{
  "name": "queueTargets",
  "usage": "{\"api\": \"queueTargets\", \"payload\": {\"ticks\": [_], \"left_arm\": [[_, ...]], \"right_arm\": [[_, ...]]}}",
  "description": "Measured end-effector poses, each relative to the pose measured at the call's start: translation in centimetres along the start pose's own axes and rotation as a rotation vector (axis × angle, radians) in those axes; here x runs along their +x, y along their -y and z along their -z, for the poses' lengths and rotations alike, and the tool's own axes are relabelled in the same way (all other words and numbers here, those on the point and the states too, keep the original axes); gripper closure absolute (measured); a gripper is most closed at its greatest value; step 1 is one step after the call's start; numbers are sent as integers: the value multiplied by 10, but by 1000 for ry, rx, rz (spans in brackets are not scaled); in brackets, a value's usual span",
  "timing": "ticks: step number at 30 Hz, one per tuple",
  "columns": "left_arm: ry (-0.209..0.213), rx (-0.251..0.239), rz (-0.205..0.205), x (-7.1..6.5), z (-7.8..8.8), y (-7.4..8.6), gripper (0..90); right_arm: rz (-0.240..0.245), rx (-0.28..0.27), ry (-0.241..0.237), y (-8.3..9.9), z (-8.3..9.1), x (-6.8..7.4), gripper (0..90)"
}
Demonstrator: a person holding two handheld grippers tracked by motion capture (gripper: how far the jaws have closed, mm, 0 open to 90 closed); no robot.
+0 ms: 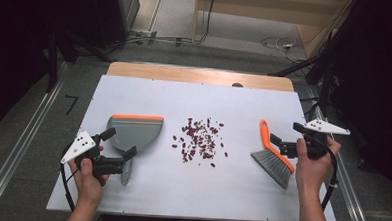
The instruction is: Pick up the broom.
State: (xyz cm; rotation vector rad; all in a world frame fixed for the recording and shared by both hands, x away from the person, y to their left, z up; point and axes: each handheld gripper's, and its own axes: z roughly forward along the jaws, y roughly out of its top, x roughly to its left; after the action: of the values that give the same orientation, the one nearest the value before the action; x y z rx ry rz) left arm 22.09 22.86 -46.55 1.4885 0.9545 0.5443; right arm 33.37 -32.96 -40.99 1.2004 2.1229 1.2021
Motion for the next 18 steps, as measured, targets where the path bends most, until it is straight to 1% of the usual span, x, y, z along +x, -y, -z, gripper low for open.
{"api": "queueTargets", "payload": {"ticks": [1, 2, 4, 5, 6, 7, 8, 9, 10, 11, 13, 14, 16, 17, 18], "left_arm": [[4, 3, -2, 0, -1, 0, 0], [5, 5, -4, 0, -1, 0, 0], [10, 11, -7, -1, -3, 1, 0], [11, 13, -9, -1, -3, 1, 0], [13, 13, -9, -1, -4, 2, 0], [13, 15, -11, -1, -5, 2, 0], [14, 17, -11, -1, -5, 2, 0], [14, 20, -12, -1, -5, 2, 0], [16, 23, -15, -1, -5, 3, 0], [16, 26, -17, -2, -5, 3, 0], [16, 27, -17, -2, -5, 3, 0], [16, 27, -17, -2, -5, 3, 0], [17, 28, -19, -3, -5, 3, 0], [17, 28, -20, -3, -5, 3, 0], [18, 29, -22, -3, -5, 3, 0]], "right_arm": [[-14, 33, -3, -5, -7, -6, 0], [-14, 33, -3, -5, -7, -6, 0], [-38, 83, 23, -7, -14, -10, 0], [-46, 100, 27, -6, -18, -12, 11], [-75, 119, 34, -3, -27, -16, 79], [-75, 119, 34, -3, -27, -16, 79], [-97, 167, 94, -3, -38, -15, 197], [-97, 167, 94, -3, -38, -15, 197], [-112, 203, 108, -3, -47, -14, 325], [-125, 222, 103, -3, -51, -14, 359], [-155, 277, 102, -2, -58, -12, 402], [-156, 298, 106, -1, -62, -11, 429], [-130, 339, 128, 2, -67, -7, 459], [-130, 357, 129, 3, -70, -7, 459], [-138, 373, 118, 4, -72, -7, 460]]}}
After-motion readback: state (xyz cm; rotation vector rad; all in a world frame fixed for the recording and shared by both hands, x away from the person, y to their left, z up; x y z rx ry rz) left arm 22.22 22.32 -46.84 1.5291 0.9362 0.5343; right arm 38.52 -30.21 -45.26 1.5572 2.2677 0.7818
